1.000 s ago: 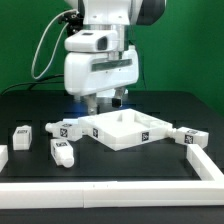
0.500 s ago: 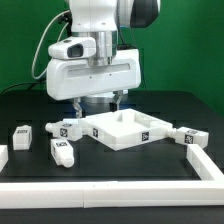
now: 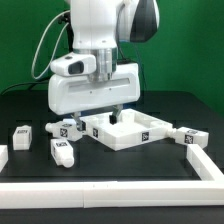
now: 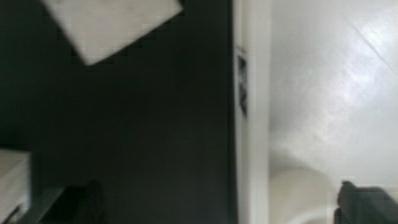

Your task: Assemble one leg

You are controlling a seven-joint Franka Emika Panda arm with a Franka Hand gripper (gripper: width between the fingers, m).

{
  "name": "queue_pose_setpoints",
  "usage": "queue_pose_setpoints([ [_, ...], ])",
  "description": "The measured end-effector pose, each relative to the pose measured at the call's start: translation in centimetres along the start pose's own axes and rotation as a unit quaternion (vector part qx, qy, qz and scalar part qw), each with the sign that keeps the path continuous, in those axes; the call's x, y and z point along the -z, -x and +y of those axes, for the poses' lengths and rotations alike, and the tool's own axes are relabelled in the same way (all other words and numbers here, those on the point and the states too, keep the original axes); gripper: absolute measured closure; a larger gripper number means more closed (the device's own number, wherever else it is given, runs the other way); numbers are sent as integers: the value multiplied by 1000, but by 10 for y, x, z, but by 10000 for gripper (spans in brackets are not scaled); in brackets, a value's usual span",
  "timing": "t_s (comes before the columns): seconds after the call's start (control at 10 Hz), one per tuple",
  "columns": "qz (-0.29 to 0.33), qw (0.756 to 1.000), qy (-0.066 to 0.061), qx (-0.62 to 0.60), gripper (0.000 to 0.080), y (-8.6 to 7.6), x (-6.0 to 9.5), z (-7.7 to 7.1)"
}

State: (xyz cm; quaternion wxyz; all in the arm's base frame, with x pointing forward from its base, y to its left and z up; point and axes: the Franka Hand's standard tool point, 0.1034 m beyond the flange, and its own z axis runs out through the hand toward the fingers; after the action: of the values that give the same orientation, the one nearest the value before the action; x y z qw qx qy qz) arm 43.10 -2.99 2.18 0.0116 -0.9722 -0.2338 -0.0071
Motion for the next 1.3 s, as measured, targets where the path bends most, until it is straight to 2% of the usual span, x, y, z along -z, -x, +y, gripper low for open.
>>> queue_pose_setpoints([
  [0.2,7,1000,7,4,151,1,-13,-2],
  [0.3,16,1000,15,20,151,2,-15,3],
  [0.4,13,1000,13,16,297,3,-16,2],
  [0.5,13,1000,13,17,297,3,-16,2],
  [0.7,13,1000,13,17,595,3,-16,2],
  [0.8,13,1000,13,17,595,3,-16,2],
  [0.9,13,1000,13,17,723,3,-16,2],
  [1.0,13,1000,13,17,745,3,-16,2],
  [1.3,9,1000,9,16,745,4,-14,2],
])
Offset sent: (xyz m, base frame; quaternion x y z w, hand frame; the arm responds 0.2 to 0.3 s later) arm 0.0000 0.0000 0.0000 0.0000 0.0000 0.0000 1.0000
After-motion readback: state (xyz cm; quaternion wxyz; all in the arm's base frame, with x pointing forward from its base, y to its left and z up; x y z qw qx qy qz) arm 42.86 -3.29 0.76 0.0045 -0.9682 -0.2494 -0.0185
